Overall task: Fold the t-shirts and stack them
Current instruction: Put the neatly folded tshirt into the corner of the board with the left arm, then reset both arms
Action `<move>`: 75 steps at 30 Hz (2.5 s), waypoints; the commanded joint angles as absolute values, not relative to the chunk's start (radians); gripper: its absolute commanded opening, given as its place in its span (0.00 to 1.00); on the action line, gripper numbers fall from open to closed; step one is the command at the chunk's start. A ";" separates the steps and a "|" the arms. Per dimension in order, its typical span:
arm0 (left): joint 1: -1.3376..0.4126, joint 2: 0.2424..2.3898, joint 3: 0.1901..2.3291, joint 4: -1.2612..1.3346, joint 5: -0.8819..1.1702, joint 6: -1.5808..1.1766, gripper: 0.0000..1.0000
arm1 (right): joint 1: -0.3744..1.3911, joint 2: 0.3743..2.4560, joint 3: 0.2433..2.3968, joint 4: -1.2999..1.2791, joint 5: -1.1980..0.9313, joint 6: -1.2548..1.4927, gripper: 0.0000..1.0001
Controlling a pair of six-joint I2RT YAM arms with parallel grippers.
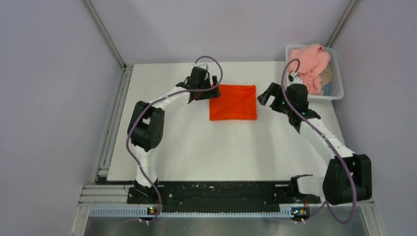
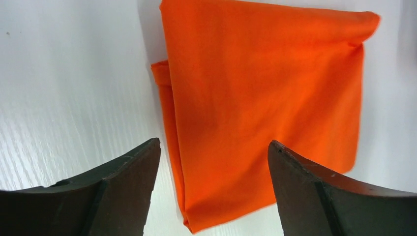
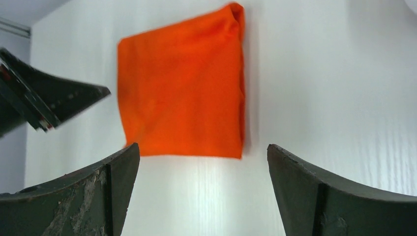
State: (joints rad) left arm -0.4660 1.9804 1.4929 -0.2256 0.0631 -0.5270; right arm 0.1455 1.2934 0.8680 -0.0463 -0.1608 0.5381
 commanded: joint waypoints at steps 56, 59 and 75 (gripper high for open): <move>0.117 2.436 2.131 -0.249 -0.504 0.234 0.03 | 0.138 1.147 0.715 -0.083 0.116 0.466 0.99; 0.114 2.439 2.164 -0.252 -0.522 0.209 0.39 | 0.139 1.157 0.720 -0.084 0.114 0.466 0.99; -0.048 2.026 1.687 -0.019 -0.294 -0.100 0.99 | 0.139 1.180 0.715 -0.053 0.077 0.459 0.99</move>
State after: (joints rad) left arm 0.0265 2.2097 1.8099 -0.1814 -0.4194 0.0399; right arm 0.1455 1.1873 0.6880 -0.1120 0.1024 0.4713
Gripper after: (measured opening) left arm 0.984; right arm 0.987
